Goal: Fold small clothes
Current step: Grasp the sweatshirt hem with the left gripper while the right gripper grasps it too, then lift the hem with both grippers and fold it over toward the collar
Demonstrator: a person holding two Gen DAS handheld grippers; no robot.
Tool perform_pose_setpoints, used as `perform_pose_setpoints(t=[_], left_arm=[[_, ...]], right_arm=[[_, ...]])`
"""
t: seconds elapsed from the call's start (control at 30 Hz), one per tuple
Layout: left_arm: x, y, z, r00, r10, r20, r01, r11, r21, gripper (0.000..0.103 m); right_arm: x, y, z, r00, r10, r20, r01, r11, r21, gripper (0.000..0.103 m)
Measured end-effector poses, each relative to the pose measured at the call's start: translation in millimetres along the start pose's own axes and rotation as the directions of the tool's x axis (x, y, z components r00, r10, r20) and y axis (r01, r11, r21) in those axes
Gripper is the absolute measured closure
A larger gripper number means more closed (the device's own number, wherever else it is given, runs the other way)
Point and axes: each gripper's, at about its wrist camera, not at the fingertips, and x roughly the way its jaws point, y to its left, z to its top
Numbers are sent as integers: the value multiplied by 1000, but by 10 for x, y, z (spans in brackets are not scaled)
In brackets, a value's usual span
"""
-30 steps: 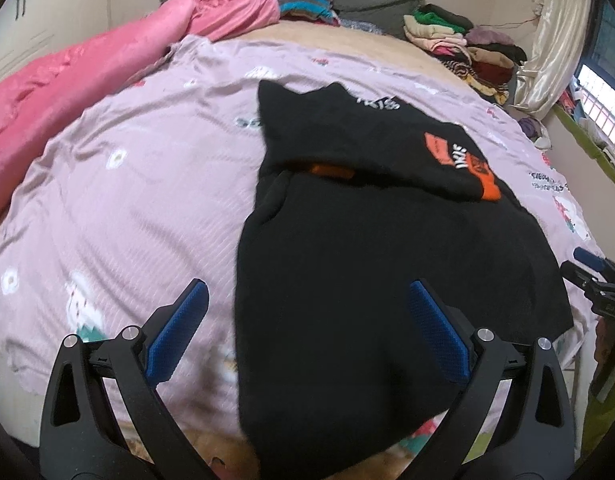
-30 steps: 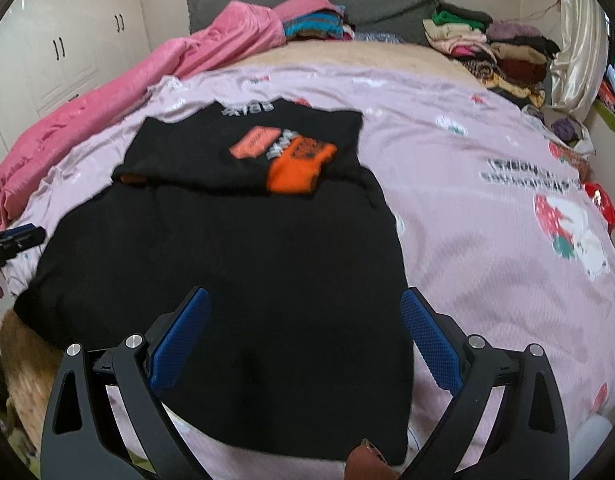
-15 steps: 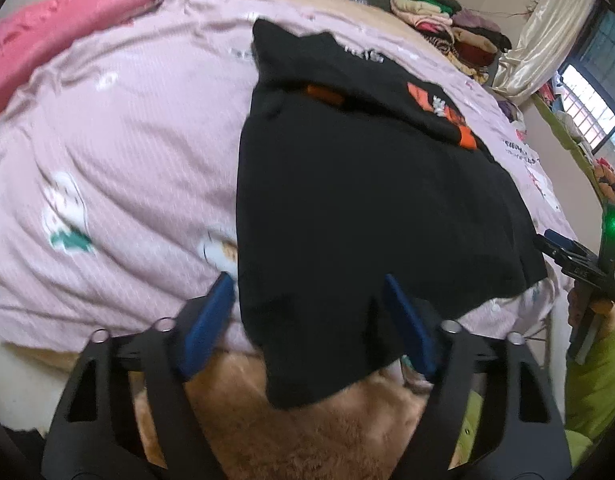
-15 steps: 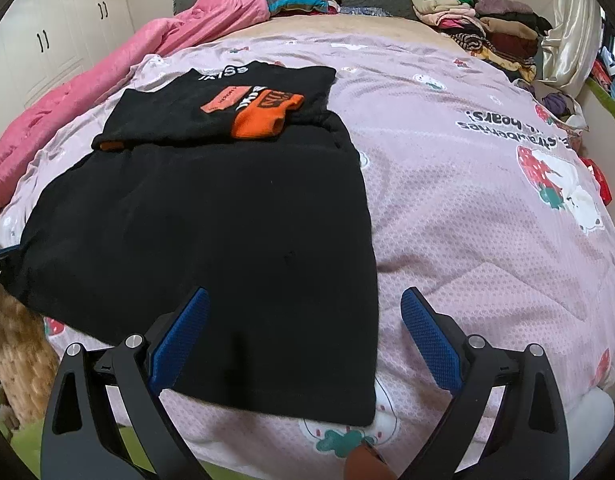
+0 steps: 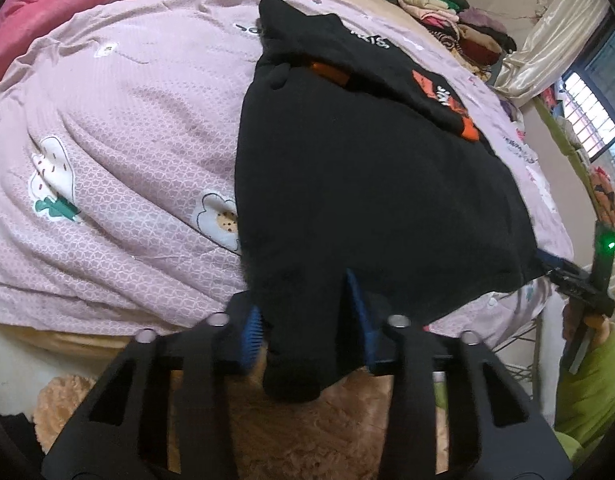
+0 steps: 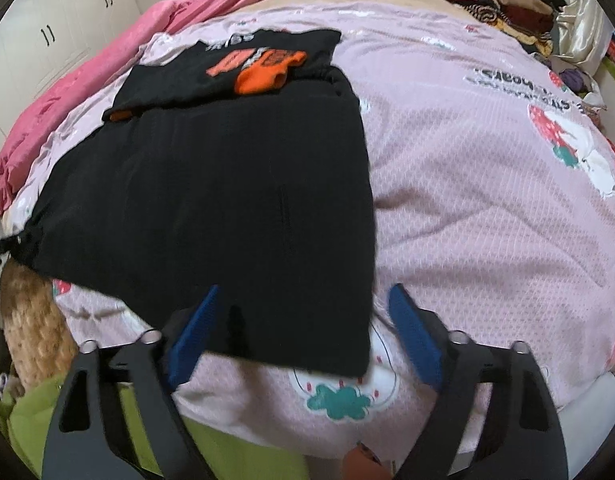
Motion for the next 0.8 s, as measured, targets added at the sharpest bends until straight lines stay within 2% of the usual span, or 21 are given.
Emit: perform_pose_setpoints(t=[0.13,0.27,0.3,0.43,0.57,0.8], left_arm=[[-7,-2,-10,1000,-11,0,11,1000,6,84],[37,10,-2,1000,-21,-4,21,1000,-4,85],[42,14,4,1000,-23,-2,23,1000,-10,87],[-24,24,43,999,-35,32,36,999,-27,99],[-190,11,137,994,-63,85,65,998,-18,100],[-372,29,342,982,-114,153,121,992,-36,100]], right_arm=[[47,-56,-80,1000,10,-29,-10,1000,-6,45],[1,-97,-71,999,33,-15,-33,999,3,91],[-24,-102,-56,999,47,-8,-47,999,5,95],[-208,-60,42,991,108,73,-109,994,8,95],[-425,-50,225,970,161,180,-167,986,19,95],[-690,-100,494,929,179,324,-203,978,41,95]])
